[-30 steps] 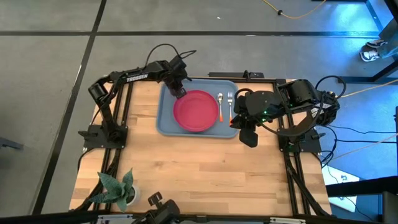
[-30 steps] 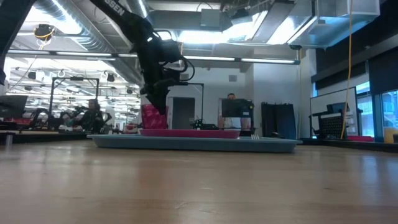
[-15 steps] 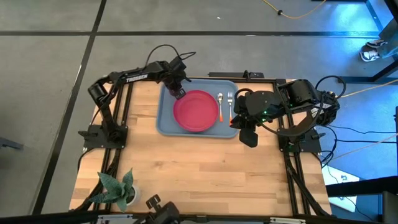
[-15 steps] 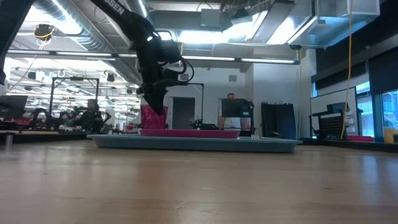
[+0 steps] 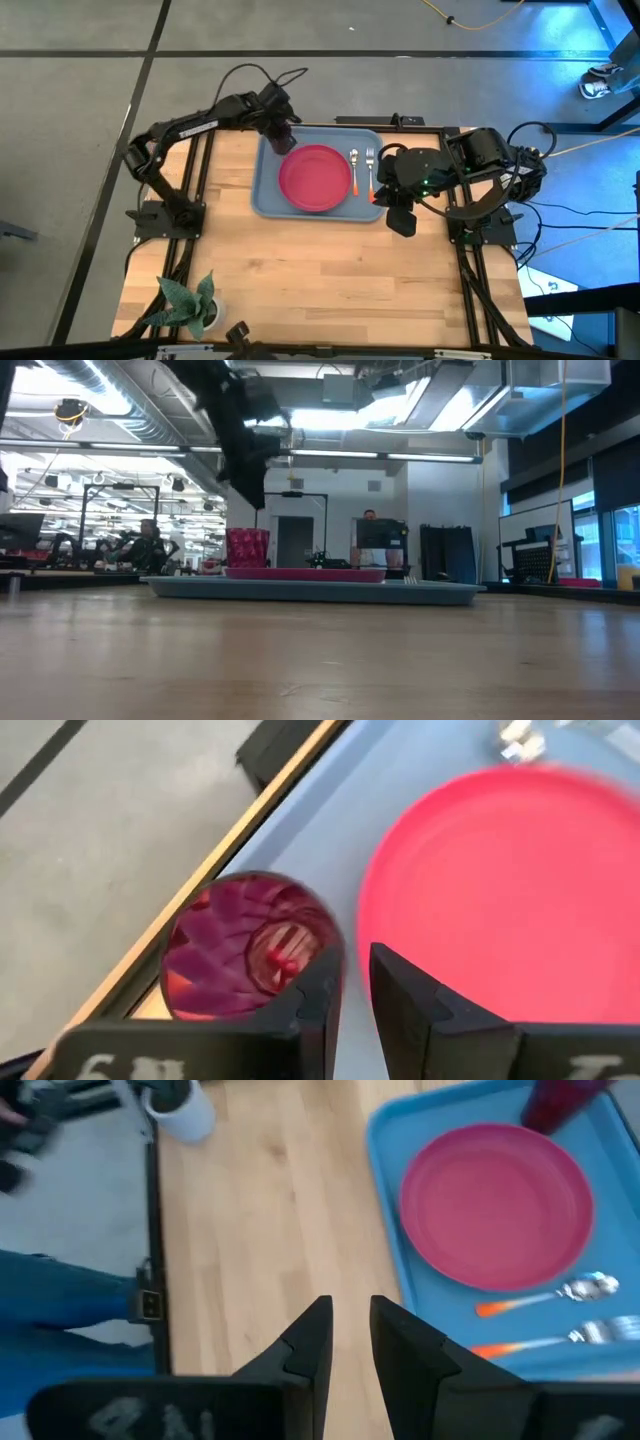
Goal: Pick and place plate/cup/fork/spoon on tray
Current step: Move the blue serving tray to the middle of the table
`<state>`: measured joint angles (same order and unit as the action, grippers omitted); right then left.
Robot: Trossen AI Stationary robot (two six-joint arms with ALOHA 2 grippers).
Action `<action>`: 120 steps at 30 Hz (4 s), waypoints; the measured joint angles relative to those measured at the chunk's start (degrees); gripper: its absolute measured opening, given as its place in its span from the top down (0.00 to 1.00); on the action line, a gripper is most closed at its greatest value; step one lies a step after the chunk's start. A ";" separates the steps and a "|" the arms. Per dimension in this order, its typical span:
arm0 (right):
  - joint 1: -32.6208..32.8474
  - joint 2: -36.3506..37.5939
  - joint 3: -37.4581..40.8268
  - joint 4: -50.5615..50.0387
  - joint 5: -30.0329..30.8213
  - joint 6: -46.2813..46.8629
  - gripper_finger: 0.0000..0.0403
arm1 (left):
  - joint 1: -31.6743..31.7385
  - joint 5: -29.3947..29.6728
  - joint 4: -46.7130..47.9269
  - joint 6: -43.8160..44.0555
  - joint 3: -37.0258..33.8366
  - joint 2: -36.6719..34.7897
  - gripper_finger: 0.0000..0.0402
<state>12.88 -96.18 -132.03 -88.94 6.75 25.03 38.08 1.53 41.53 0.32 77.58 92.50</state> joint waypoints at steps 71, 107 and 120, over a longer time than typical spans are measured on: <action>-15.89 0.15 81.72 58.57 -6.00 9.34 1.00 | -28.52 -1.87 -6.75 30.60 -39.82 -14.09 1.00; 0.63 0.07 82.49 59.90 -10.65 26.34 0.99 | -54.56 -0.62 -7.11 51.88 -39.85 -14.04 1.00; 5.64 -0.02 82.53 61.15 -11.16 31.83 0.99 | -61.26 -0.79 -14.18 59.49 -39.76 -9.56 1.00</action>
<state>18.53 -96.20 -49.50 -27.79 -4.40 56.86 -23.18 0.74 27.34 59.81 37.82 82.94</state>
